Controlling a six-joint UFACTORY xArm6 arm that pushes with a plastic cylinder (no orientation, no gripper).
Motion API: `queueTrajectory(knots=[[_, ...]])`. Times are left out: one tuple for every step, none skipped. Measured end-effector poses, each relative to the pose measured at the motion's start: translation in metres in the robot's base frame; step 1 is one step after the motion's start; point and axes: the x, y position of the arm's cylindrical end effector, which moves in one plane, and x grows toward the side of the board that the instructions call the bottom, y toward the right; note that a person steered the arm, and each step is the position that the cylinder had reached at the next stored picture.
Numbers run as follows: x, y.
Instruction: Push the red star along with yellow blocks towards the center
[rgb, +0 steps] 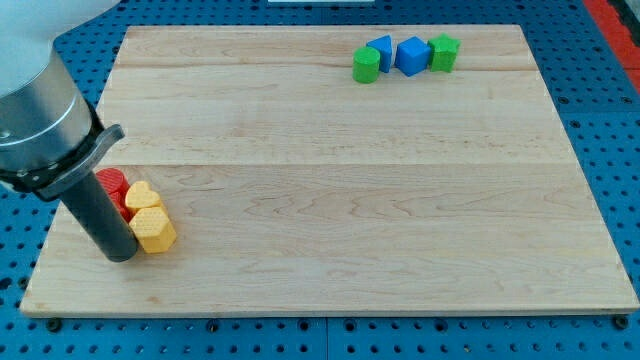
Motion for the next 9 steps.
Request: queueTrajectory(knots=[[-0.018, 0.001], [-0.022, 0.003], [0.004, 0.005], [-0.014, 0.053], [-0.057, 0.106], [-0.089, 0.142], [-0.038, 0.129], [0.012, 0.038], [0.017, -0.085]])
